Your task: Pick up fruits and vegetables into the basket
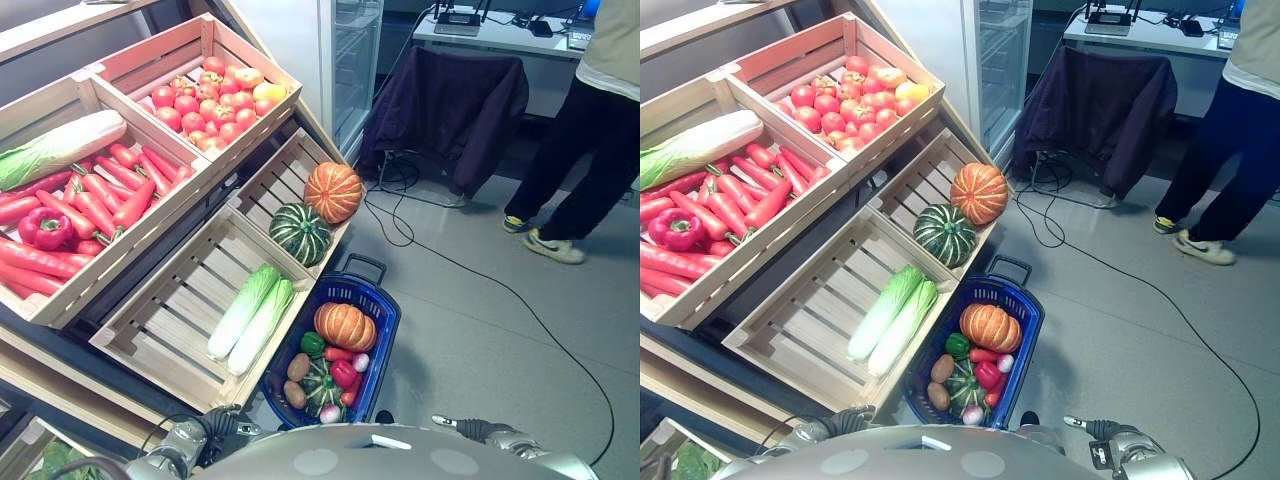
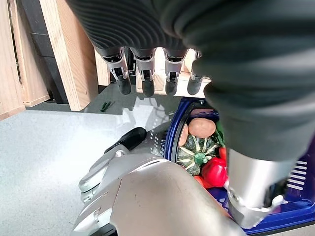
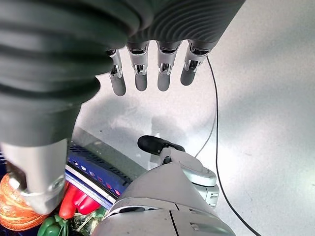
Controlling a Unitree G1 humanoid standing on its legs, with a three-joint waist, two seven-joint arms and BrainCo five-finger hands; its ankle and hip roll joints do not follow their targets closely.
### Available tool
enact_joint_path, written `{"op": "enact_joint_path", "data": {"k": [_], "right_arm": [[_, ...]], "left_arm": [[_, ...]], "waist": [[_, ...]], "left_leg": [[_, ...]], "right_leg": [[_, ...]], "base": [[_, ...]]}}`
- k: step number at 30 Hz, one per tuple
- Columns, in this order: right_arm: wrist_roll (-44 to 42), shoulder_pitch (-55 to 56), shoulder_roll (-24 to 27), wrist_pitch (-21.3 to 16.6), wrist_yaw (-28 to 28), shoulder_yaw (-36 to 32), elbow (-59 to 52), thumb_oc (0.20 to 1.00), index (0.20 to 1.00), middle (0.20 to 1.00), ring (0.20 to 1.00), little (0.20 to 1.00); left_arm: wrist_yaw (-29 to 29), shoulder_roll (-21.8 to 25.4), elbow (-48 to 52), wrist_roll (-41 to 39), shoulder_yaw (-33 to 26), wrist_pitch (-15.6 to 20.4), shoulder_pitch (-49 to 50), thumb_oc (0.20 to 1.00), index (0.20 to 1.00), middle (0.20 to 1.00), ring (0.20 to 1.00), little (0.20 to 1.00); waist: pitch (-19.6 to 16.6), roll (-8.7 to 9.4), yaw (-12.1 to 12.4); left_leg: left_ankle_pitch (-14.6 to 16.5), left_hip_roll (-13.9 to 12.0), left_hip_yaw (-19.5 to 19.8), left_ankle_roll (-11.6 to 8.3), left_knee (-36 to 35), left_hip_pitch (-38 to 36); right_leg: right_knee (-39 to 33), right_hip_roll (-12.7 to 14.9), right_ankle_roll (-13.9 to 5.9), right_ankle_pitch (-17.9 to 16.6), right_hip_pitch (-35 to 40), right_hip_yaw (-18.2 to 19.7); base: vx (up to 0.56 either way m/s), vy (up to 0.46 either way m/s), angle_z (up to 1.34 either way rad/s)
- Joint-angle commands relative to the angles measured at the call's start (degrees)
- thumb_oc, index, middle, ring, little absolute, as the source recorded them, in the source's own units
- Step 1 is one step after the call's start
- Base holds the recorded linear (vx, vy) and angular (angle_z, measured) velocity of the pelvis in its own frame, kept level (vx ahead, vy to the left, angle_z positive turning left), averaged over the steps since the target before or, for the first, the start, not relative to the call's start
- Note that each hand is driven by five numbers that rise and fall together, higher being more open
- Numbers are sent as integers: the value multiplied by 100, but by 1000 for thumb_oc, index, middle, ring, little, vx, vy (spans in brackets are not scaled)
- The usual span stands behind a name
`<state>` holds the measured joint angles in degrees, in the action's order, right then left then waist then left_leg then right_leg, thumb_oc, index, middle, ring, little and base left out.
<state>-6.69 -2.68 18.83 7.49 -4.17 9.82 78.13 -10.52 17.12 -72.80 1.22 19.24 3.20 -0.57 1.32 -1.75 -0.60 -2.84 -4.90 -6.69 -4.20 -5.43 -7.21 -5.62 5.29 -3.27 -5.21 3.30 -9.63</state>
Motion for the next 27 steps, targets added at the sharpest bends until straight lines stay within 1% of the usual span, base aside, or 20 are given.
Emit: {"op": "enact_joint_path", "data": {"k": [1, 18, 27], "right_arm": [[-15, -476, -198, -9, 21, 110, 372, 1000, 1000, 1000, 1000, 1000], [-77, -483, -179, -7, 36, 81, 379, 1000, 1000, 1000, 1000, 1000], [-97, -507, -110, 22, -19, 81, 361, 1000, 1000, 1000, 1000, 1000]], "left_arm": [[22, -10, -352, -66, -218, 187, -407, 1000, 1000, 1000, 1000, 1000], [82, 14, -361, -21, -243, 146, -420, 1000, 1000, 1000, 1000, 1000], [129, 40, -312, -82, -229, 116, -359, 1000, 1000, 1000, 1000, 1000]], "waist": [[211, 202, -68], [205, 193, -58], [294, 161, -28]], "left_leg": [[596, 106, 262, 63, 43, -34], [586, 92, 280, 49, 43, -40], [543, 85, 326, 22, 43, 54]], "right_leg": [[62, 298, -528, 430, 342, 176], [62, 289, -518, 443, 368, 144], [62, 272, -512, 433, 304, 135]], "base": [[0, 0, 0], [0, 0, 0], [0, 0, 0]]}}
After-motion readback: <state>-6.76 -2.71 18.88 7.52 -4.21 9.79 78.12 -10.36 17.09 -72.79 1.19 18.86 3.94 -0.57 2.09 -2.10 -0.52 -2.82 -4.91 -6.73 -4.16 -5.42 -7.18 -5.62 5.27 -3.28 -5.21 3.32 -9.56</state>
